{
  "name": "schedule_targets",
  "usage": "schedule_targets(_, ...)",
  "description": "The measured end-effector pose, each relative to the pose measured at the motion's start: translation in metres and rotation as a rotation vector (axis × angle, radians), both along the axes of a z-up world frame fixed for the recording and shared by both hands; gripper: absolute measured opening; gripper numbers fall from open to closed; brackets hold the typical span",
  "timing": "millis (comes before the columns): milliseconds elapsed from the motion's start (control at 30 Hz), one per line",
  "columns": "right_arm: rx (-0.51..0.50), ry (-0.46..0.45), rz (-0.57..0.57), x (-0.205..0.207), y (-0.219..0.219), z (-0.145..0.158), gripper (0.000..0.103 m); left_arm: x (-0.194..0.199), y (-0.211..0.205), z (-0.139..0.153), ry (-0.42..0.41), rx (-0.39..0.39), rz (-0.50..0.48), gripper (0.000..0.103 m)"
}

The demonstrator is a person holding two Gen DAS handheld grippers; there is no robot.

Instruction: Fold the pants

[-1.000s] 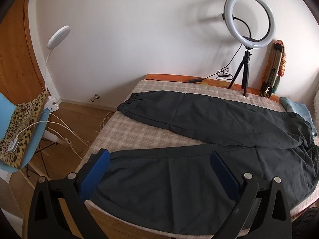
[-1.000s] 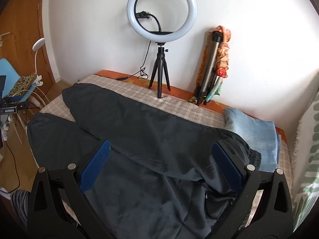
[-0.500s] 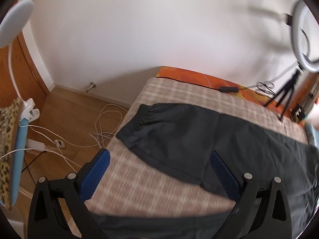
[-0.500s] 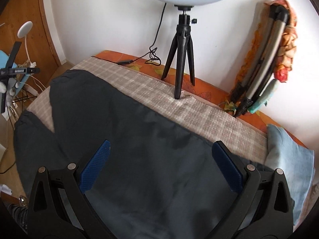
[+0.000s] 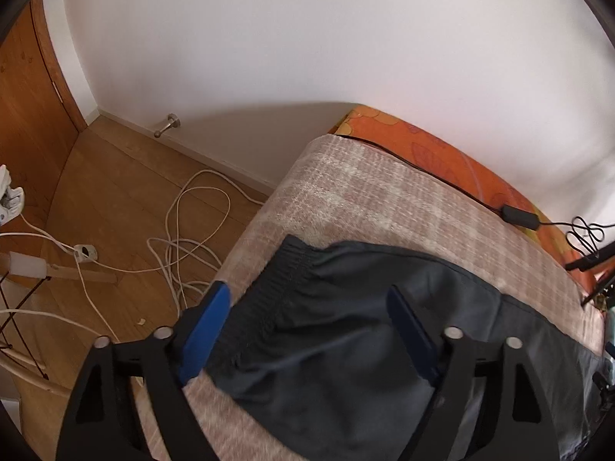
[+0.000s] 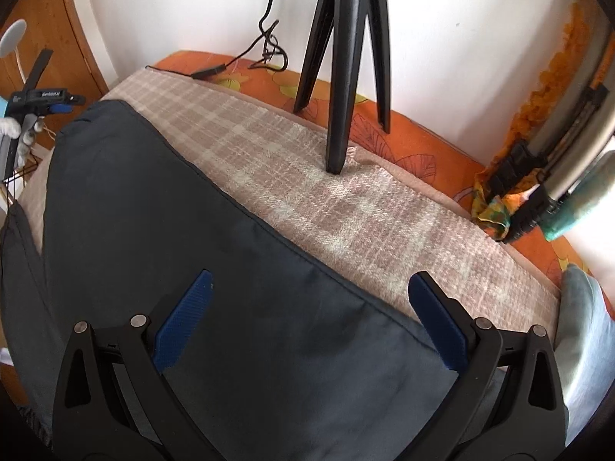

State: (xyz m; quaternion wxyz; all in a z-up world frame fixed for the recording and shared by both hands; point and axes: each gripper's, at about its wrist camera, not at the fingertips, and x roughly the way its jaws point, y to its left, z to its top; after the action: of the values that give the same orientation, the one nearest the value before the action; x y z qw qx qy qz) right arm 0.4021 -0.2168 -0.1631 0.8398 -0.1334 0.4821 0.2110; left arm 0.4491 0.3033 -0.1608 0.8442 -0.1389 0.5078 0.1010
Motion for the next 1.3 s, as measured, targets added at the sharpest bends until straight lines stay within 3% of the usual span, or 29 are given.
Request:
schedule_targets(133, -0.012, 0.020, 0.036, 0.012, 0.007, -0.012, 0.103, 0.011, 0.009, -0.016, 0.000, -0.065, 0.014, 0.056)
schedule_targets(467, -0.003, 0.063, 0.064, 0.030, 0.013, -0.031, 0.102, 0.028, 0.010, -0.025, 0.002, -0.008, 0.022, 0.055)
schedule_targets(533, 0.001, 0.076, 0.063, 0.033, 0.015, -0.035, 0.101, 0.029, 0.005, -0.026, 0.004, -0.002, 0.003, 0.048)
schedule_targets(667, 0.010, 0.066, 0.060, 0.031, 0.016, -0.036, 0.099, 0.031, 0.000, -0.033, 0.012, 0.028, 0.001, 0.043)
schedule_targets(733, 0.013, 0.059, 0.068, 0.028, 0.017, -0.035, 0.093, 0.030, -0.001, -0.032, -0.002, 0.041, -0.004, 0.031)
schedule_targets(833, 0.020, 0.058, 0.089, 0.023, 0.020, -0.030, 0.075, 0.029, -0.003, -0.032, -0.027, 0.045, -0.024, 0.025)
schedule_targets(933, 0.029, 0.058, 0.100, 0.019, 0.026, -0.027, 0.041, 0.026, -0.008, -0.031, -0.043, 0.064, -0.040, 0.022)
schedule_targets(967, 0.032, 0.060, 0.099, 0.018, 0.026, -0.026, 0.017, 0.026, -0.010, -0.031, -0.048, 0.072, -0.044, 0.022)
schedule_targets(1000, 0.039, 0.072, 0.097, 0.018, 0.026, -0.025, 0.009, 0.024, -0.010, -0.029, -0.059, 0.068, -0.051, 0.021)
schedule_targets(1133, 0.009, 0.057, 0.115, 0.006, 0.033, -0.021, 0.005, 0.019, -0.006, -0.022, -0.102, 0.046, -0.041, 0.021)
schedule_targets(1300, 0.052, 0.006, 0.111, -0.014, 0.029, 0.003, 0.004, 0.009, -0.001, -0.003, -0.146, 0.041, -0.037, 0.021)
